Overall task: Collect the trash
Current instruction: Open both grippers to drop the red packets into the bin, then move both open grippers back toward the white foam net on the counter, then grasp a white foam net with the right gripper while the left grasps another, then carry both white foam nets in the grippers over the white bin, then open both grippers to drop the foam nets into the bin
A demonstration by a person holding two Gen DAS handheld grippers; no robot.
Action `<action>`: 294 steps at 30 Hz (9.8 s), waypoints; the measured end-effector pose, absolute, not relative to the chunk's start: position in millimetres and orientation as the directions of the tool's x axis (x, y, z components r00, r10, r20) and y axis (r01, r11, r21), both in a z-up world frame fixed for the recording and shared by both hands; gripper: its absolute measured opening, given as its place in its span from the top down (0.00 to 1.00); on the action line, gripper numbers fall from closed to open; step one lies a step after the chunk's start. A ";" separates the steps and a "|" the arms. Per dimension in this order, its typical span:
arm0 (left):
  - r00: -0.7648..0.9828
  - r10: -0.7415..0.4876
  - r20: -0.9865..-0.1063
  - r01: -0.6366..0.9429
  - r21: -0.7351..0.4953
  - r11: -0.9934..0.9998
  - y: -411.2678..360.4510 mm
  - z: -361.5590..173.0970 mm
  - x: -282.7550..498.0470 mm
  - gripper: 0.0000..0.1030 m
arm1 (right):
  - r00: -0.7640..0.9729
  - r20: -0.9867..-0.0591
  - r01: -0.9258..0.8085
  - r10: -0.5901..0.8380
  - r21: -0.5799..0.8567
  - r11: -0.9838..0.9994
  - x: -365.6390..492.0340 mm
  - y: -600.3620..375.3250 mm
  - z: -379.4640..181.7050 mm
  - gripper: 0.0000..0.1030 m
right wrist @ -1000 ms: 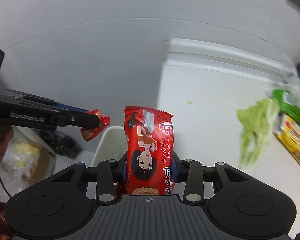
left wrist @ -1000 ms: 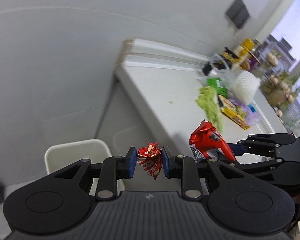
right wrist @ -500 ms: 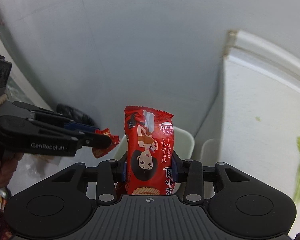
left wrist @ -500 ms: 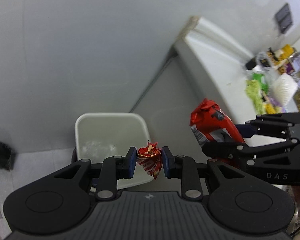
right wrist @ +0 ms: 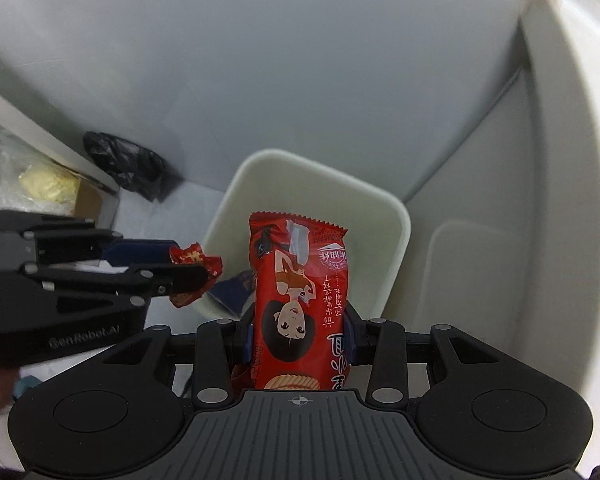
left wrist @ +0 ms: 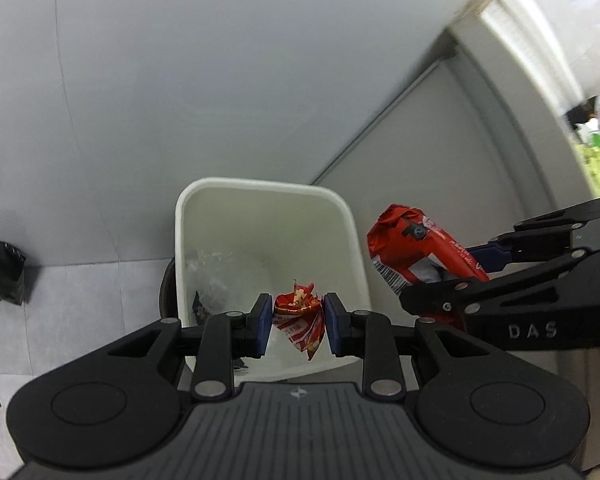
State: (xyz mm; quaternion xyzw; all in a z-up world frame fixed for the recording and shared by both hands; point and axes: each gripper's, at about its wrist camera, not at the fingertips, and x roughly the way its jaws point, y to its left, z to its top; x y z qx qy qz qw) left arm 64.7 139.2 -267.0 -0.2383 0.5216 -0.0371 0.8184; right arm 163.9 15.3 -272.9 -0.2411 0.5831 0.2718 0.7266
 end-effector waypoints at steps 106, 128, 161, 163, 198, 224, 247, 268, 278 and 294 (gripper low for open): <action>0.652 -0.418 -0.632 0.358 -0.229 0.905 -125.3 -46.1 130.7 0.01 | 0.841 -0.540 -0.219 0.042 -0.267 0.939 117.4 -361.3 -66.9 0.09; 0.665 -0.481 -0.571 0.457 -0.198 0.867 -257.4 -39.4 210.1 0.25 | 0.842 -0.539 -0.187 0.010 -0.276 0.943 217.9 -438.8 -100.0 0.15; 0.664 -0.550 -0.507 0.465 -0.295 0.834 -252.0 -7.0 205.8 0.27 | 0.882 -0.469 -0.175 0.036 -0.256 0.951 189.8 -423.7 -58.5 0.77; 0.653 -0.560 -0.510 0.472 -0.304 0.828 -252.0 -6.7 204.9 0.48 | 0.884 -0.466 -0.182 0.045 -0.254 0.950 186.5 -420.4 -56.3 0.77; 0.704 -0.482 -0.522 0.323 -0.369 0.871 -114.9 13.9 135.6 0.76 | 0.851 -0.520 -0.243 0.070 -0.273 0.931 114.6 -337.0 -41.4 0.77; 0.725 -0.312 -0.614 0.047 -0.408 0.912 15.8 -35.3 74.2 0.76 | 0.751 -0.588 -0.471 0.299 -0.161 0.867 71.1 -213.1 -65.4 0.76; 0.622 -0.136 -0.771 -0.352 -0.430 0.831 139.3 -139.8 37.4 0.75 | 0.453 -0.729 -0.705 0.514 0.060 0.706 77.0 -64.9 -124.5 0.75; 0.411 -0.149 -0.899 -0.410 -0.329 0.851 150.4 -268.8 80.2 0.69 | 0.208 -0.945 -0.601 0.251 0.079 0.796 164.1 3.8 -276.7 0.71; 0.380 -0.128 -0.916 -0.373 -0.278 0.885 147.6 -278.3 86.5 0.49 | 0.184 -0.960 -0.601 0.213 0.061 0.797 166.3 23.7 -283.7 0.57; 0.364 -0.119 -0.924 -0.379 -0.264 0.887 151.5 -279.0 85.9 0.26 | 0.177 -0.956 -0.637 0.232 0.068 0.768 158.4 30.1 -286.6 0.35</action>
